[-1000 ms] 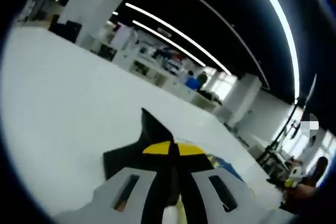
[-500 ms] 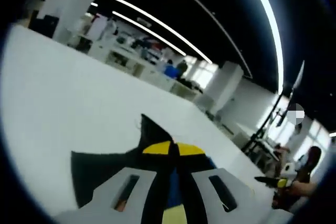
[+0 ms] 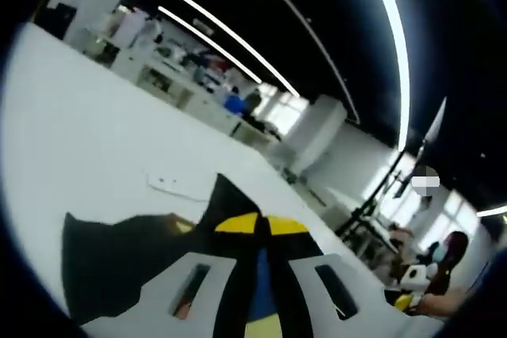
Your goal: Fold the garment on the visible template until the final outline fits inside the template.
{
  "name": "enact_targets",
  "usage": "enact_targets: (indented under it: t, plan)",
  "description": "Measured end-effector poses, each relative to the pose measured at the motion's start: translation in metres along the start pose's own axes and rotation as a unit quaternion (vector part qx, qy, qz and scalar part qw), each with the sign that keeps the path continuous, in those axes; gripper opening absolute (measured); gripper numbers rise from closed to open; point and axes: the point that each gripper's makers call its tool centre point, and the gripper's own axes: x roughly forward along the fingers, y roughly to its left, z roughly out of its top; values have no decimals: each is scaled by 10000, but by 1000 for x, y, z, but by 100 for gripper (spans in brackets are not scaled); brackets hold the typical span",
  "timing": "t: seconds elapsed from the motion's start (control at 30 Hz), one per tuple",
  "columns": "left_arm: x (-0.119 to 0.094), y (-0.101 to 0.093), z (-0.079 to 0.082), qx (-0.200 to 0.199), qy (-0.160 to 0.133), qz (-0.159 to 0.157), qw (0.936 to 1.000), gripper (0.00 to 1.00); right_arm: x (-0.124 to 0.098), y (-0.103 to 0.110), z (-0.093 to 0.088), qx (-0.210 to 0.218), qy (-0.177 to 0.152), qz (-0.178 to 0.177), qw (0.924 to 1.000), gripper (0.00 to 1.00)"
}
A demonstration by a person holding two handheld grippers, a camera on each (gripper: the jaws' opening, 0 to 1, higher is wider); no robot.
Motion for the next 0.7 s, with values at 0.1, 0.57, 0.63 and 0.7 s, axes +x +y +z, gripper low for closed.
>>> enact_targets:
  t: [0.1,0.57,0.63,0.7]
  plan:
    - [15,-14,-8,-169,-42,-136,9998,0,-2,-3,-2,11,4,-33,10000,96]
    - [79,-45,-72,-497,293,-329,9978,0,-15,-15,-14,109,79,-147,9998,96]
    - [85,-46,-79,-487,359,-339,9976,0,-17,-16,-14,184,33,-155,9997,96]
    - [89,-47,-86,-535,415,-337,9971,0,-18,-17,-15,212,17,-167,9996,96]
